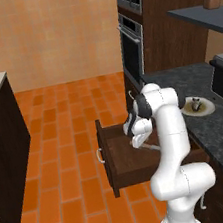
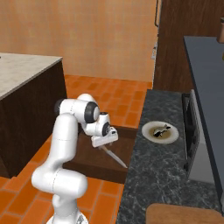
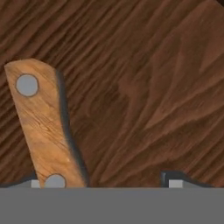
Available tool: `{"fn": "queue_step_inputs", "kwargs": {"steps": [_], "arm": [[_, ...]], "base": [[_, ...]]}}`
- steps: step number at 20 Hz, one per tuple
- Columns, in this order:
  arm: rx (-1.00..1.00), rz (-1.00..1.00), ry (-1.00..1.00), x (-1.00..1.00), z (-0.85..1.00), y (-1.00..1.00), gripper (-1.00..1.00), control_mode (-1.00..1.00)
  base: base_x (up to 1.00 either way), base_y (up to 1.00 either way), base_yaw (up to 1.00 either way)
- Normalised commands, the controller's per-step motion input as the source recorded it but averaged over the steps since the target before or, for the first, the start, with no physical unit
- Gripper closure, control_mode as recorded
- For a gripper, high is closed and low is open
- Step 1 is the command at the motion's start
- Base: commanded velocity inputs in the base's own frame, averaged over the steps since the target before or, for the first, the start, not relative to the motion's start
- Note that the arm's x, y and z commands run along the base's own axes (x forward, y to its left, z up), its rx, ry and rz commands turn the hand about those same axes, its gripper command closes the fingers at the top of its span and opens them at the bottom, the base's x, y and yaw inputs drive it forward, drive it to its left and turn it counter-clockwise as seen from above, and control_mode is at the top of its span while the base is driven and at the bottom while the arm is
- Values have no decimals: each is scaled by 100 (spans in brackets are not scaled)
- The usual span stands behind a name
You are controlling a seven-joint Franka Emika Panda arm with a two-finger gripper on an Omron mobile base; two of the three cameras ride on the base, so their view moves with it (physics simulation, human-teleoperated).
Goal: Pick up the knife from the drawer and place it on the cutting board. Then place the meat from the plate to the cutting board.
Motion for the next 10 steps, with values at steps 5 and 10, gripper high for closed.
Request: {"fn": "queue_step_inputs", "kwargs": {"steps": [5, 10], "arm": [[0, 0, 0, 9, -28, 0, 100, -100], [0, 2, 0, -2, -17, 2, 100, -100]], "base": [[0, 0, 0], [0, 0, 0]]}}
